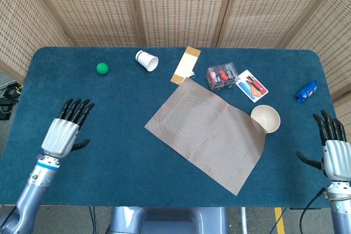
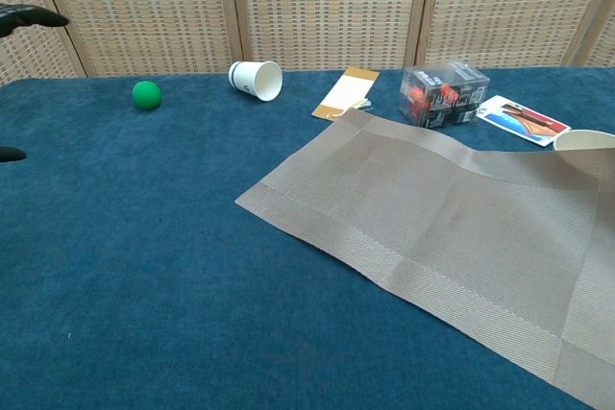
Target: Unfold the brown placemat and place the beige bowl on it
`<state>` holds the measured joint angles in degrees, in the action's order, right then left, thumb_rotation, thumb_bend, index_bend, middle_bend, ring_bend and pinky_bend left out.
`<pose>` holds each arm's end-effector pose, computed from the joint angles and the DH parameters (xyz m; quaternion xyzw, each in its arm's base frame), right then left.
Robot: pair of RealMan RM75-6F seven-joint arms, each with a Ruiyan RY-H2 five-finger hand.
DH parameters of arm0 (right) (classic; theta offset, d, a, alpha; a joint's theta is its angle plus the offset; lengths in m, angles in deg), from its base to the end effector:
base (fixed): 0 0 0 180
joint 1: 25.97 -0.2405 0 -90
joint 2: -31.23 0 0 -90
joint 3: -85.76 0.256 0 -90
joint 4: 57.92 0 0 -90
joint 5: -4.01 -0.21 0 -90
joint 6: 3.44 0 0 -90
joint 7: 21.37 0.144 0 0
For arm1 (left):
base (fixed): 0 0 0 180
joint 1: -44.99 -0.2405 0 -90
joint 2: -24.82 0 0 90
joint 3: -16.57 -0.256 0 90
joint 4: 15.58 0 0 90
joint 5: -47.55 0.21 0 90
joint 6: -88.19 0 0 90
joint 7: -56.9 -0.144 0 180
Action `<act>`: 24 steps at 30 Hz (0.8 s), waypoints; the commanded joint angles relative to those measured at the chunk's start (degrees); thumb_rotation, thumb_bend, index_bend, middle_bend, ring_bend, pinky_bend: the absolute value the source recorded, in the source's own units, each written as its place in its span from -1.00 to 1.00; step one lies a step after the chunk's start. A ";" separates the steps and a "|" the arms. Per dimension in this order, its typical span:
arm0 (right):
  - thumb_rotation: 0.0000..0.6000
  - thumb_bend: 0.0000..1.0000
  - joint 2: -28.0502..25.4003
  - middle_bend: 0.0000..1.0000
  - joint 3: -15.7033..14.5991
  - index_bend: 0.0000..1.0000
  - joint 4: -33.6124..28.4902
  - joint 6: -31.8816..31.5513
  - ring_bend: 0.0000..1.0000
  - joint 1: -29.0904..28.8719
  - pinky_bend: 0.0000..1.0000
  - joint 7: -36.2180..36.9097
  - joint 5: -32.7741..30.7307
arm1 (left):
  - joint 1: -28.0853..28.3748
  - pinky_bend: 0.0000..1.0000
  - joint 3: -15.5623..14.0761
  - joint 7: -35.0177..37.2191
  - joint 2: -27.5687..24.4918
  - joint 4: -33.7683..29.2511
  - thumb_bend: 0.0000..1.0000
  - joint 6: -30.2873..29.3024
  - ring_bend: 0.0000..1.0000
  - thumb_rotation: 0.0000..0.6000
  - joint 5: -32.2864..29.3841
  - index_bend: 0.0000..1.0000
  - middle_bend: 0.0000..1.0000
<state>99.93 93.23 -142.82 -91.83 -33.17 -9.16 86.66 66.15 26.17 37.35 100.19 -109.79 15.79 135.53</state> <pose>-0.3189 -0.2107 0.1689 0.5193 -0.3928 0.4843 0.5843 -0.2079 0.2708 0.0822 -0.7034 -0.2682 -0.4173 0.5090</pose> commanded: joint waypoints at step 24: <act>1.00 -0.80 -4.62 -1.00 0.17 -0.85 -5.71 0.14 -1.00 2.06 -1.00 3.23 0.64 | 24.93 -1.00 6.67 -34.88 24.10 12.78 -0.86 17.41 -1.00 1.00 -30.89 -1.00 -1.00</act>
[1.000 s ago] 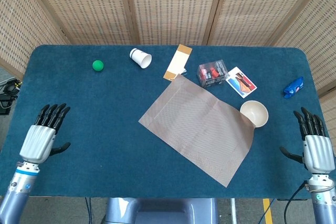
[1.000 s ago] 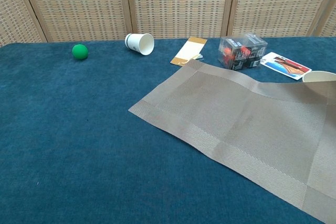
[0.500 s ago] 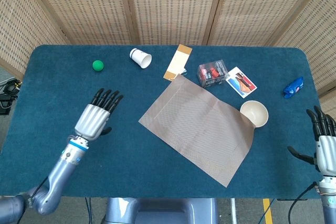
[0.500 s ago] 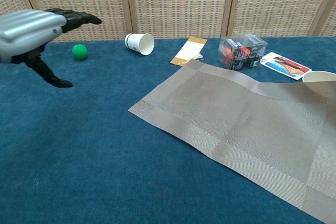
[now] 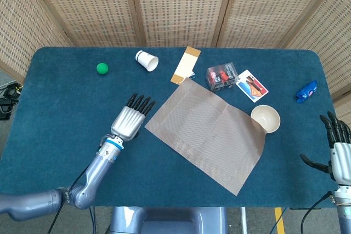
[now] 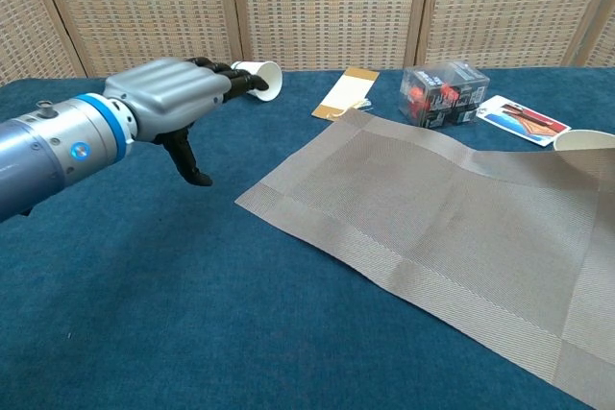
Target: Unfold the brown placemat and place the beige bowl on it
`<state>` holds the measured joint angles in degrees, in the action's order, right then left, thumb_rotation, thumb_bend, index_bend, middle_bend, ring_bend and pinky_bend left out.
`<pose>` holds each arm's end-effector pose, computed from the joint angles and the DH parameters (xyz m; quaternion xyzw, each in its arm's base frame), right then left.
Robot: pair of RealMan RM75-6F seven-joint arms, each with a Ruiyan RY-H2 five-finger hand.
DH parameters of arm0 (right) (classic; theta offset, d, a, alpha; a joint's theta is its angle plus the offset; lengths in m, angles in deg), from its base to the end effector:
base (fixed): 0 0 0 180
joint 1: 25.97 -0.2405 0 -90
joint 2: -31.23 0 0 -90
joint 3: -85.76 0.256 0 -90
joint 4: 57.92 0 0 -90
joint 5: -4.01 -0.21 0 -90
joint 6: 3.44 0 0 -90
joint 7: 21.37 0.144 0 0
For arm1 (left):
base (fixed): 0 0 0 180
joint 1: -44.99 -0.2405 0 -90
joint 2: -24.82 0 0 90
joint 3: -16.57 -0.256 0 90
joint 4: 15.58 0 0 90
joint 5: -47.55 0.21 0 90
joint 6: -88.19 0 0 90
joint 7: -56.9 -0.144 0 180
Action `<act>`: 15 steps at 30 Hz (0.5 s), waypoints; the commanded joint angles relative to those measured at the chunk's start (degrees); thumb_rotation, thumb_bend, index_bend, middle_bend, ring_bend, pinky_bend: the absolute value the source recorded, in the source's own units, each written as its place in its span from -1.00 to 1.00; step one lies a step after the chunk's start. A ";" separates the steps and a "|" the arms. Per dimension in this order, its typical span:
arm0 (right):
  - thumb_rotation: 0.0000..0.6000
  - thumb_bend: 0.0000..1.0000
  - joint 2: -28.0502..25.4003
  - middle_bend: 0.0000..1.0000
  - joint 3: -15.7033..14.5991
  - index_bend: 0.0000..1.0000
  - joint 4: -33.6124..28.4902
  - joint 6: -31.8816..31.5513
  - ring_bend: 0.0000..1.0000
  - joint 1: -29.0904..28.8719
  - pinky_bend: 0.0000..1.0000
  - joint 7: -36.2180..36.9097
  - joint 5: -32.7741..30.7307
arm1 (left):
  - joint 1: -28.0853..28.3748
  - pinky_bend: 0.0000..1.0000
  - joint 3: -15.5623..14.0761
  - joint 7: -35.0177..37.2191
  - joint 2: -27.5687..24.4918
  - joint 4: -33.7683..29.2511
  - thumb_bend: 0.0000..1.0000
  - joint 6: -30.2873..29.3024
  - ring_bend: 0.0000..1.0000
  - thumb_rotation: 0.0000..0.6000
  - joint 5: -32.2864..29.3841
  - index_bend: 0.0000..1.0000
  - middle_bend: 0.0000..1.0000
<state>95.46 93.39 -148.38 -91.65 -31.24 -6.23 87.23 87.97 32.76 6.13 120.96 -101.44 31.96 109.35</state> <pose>-0.3115 -0.1996 0.1840 0.5057 -0.4168 0.4970 0.5688 -0.1001 0.3404 -0.0382 -0.7896 -0.2218 -0.3168 0.4764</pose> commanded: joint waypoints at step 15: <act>1.00 -0.80 -0.35 -1.00 0.11 -0.85 -0.20 0.59 -1.00 0.13 -1.00 1.24 0.45 | 9.44 -1.00 -0.54 -6.04 9.67 15.27 -0.81 2.09 -1.00 1.00 -12.00 -1.00 -1.00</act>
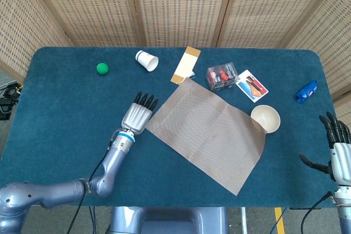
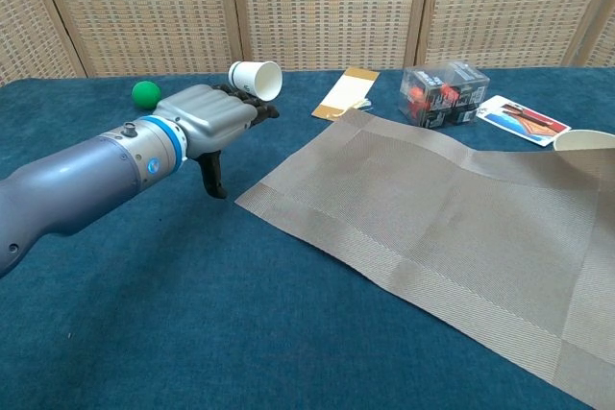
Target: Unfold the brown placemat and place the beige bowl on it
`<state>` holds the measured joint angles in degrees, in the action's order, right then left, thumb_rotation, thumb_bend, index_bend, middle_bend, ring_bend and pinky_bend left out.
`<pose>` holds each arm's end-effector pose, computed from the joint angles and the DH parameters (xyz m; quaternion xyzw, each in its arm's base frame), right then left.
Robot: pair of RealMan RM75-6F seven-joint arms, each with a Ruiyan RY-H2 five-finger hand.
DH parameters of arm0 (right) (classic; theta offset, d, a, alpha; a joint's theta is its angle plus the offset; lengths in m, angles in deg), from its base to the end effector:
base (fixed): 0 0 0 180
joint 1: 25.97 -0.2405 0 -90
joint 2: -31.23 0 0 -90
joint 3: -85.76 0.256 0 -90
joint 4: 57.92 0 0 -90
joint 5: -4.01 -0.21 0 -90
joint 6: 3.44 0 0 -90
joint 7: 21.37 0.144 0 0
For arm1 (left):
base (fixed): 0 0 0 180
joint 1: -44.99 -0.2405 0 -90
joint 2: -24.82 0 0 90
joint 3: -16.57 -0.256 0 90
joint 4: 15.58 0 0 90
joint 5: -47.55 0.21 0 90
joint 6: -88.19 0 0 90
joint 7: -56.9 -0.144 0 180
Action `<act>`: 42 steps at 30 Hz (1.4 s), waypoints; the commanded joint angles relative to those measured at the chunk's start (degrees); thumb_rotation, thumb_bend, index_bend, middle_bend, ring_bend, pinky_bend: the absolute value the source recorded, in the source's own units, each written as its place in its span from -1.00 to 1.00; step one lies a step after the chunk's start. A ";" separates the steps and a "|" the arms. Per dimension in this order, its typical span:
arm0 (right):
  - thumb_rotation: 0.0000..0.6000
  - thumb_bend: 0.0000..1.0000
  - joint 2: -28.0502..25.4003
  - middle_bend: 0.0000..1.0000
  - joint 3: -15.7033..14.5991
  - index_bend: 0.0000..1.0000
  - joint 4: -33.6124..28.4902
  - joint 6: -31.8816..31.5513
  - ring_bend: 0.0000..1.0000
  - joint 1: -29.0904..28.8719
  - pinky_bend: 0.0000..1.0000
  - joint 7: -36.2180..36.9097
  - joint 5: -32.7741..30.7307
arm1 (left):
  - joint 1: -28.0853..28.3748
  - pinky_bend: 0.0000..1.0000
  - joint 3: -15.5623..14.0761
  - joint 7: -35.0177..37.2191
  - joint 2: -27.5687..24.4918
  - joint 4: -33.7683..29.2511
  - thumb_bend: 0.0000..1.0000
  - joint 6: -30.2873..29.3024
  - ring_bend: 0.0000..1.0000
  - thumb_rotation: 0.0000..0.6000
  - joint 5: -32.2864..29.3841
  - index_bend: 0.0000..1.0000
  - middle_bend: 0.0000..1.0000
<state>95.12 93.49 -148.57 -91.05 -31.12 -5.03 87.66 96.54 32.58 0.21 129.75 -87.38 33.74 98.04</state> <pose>-0.3111 -0.1995 0.1840 0.5055 -0.4235 0.5001 0.5612 -0.0928 0.3700 -0.0808 -0.7988 -0.2153 -0.2511 0.5024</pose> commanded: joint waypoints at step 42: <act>1.00 -0.80 -0.39 -1.00 0.19 -0.84 -0.39 1.28 -1.00 -0.04 -1.00 1.91 0.14 | 3.94 -1.00 -5.11 8.75 9.20 12.90 -0.09 -2.64 -1.00 1.00 6.55 -0.58 -1.00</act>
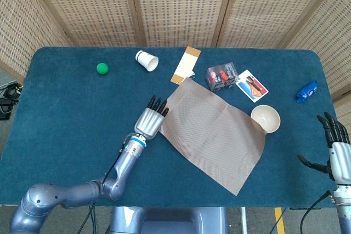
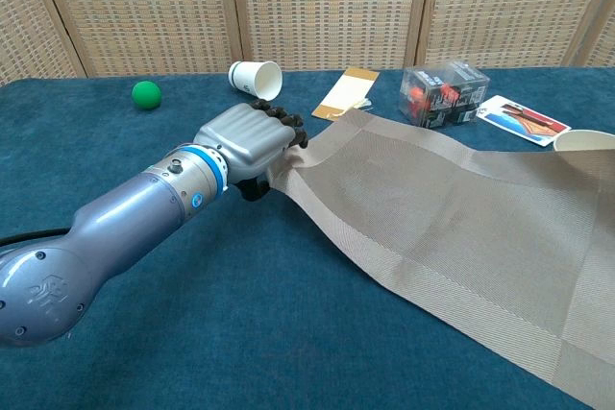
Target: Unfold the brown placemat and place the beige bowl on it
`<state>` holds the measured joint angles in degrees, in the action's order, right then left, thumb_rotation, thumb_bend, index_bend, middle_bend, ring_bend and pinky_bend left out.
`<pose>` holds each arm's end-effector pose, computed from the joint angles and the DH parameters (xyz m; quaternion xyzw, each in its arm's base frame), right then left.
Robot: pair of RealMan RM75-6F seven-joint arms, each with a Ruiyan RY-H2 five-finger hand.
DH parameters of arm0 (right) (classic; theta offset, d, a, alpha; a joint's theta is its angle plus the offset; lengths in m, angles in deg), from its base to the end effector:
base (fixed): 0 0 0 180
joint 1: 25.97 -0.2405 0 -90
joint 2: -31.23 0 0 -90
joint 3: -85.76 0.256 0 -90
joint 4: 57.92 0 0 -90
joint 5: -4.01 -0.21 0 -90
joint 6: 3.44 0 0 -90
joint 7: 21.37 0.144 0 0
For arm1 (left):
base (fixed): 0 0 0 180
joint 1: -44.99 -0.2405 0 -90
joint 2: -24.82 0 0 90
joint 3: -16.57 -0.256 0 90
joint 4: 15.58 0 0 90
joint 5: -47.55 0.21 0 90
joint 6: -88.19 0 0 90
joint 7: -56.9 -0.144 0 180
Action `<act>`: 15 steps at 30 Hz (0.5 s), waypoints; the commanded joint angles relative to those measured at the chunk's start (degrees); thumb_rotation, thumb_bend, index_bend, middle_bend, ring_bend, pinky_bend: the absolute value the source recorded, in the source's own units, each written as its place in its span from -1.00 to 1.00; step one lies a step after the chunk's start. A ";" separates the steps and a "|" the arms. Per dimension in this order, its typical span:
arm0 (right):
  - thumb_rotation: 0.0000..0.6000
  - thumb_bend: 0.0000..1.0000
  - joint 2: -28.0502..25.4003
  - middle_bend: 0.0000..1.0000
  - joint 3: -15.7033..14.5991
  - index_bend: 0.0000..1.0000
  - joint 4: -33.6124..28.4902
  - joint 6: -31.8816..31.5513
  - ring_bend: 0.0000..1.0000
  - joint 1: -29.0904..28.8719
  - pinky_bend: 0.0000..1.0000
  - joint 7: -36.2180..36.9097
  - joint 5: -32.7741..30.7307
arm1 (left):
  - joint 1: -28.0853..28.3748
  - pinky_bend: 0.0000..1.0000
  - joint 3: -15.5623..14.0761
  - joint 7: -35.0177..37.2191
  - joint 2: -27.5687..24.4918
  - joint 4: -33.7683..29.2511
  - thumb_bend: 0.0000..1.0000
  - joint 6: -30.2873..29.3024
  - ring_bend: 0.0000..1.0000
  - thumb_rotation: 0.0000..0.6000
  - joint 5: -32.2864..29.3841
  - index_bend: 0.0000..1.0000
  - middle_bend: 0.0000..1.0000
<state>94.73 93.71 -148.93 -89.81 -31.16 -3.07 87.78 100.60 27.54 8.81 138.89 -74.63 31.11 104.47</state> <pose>-0.3108 -0.2008 0.1832 0.5022 -0.4375 0.5047 0.5492 -0.0783 0.3623 -0.1210 -0.8054 -0.1750 -0.2810 0.4917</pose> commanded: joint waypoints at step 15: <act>1.00 -0.80 0.12 -1.00 -0.15 -0.83 -0.28 0.83 -1.00 -0.20 -1.00 -0.74 -0.28 | -1.24 -1.00 -0.27 2.13 0.10 0.17 0.14 -0.77 -1.00 1.00 3.36 -0.01 -1.00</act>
<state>94.84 93.57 -149.21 -88.99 -31.36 -3.81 87.51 99.42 27.26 10.84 138.99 -74.41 30.44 107.73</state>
